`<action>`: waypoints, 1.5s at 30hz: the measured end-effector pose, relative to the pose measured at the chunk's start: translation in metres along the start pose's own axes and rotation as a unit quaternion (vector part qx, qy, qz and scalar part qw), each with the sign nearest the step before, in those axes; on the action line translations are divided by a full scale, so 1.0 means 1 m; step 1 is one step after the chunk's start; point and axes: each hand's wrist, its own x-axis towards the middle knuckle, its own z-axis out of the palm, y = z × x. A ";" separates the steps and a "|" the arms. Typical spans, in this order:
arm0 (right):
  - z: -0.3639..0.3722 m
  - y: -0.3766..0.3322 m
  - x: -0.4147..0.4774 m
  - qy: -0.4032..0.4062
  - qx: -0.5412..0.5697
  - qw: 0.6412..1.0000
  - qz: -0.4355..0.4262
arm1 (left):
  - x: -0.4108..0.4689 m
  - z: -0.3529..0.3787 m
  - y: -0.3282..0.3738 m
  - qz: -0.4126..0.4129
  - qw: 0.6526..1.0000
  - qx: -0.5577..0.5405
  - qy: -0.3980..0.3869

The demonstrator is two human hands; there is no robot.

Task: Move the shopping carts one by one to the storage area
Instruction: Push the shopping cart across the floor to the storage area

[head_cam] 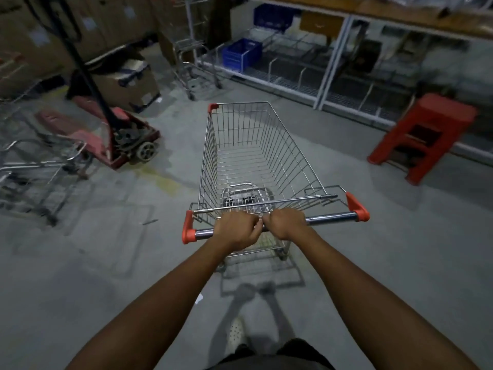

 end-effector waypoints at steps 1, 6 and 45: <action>0.002 0.007 -0.010 -0.015 0.013 1.000 0.004 | 0.000 0.001 0.010 0.034 0.999 -0.011 -0.007; 0.020 0.046 -0.064 -0.060 0.068 0.995 0.049 | -0.008 0.004 0.067 0.156 0.986 -0.020 -0.049; 0.303 -0.046 -0.535 0.107 0.263 0.762 0.581 | -0.270 0.037 0.380 0.546 0.829 0.044 -0.115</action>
